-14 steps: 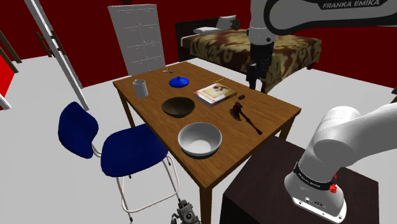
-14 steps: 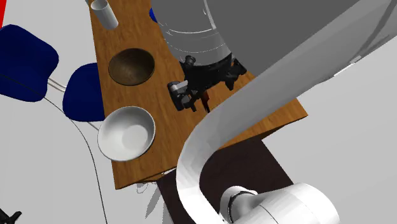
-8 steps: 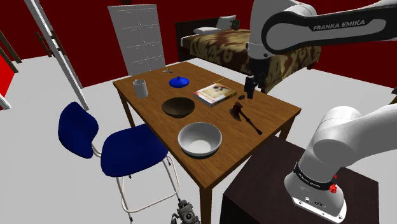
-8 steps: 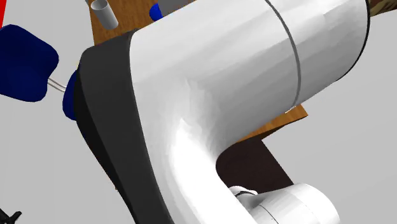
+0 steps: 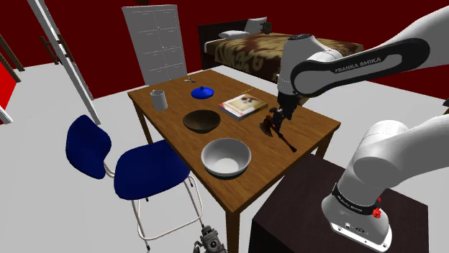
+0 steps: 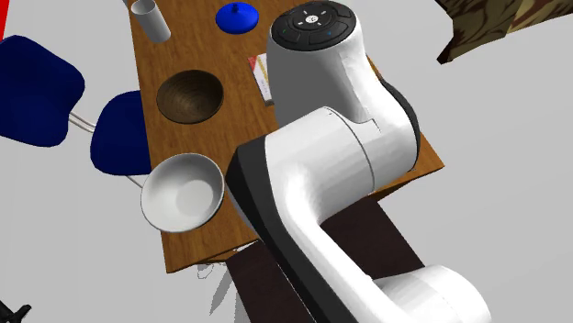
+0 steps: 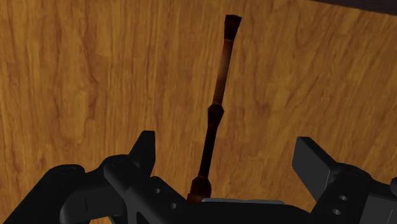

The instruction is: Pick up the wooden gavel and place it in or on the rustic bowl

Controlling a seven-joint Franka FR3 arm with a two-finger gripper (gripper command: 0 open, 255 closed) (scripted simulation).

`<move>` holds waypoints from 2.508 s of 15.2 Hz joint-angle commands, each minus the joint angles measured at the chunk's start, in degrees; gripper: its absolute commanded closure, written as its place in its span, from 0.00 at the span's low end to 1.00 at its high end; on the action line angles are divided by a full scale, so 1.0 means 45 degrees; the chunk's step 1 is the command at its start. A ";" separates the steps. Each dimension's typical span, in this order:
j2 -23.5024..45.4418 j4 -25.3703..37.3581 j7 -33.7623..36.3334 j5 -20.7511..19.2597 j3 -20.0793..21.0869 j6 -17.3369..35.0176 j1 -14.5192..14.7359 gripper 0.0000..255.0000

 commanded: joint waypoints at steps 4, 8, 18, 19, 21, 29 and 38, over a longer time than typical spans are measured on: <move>0.1129 -0.1316 -0.0108 -0.0157 -0.0422 0.2798 -0.0188 0.00; 0.1799 -0.1655 -0.0071 -0.0265 -0.0476 0.3809 -0.0255 0.00; 0.2287 -0.1841 -0.0041 -0.0340 -0.0506 0.4482 -0.0301 0.00; 0.2287 -0.1841 -0.0041 -0.0340 -0.0506 0.4482 -0.0301 0.00; 0.2287 -0.1841 -0.0041 -0.0340 -0.0506 0.4482 -0.0301 1.00; 0.2289 -0.1841 -0.0042 -0.0341 -0.0507 0.4486 -0.0302 1.00; 0.0922 -0.0986 -0.0201 -0.0132 -0.0448 0.2265 -0.0198 1.00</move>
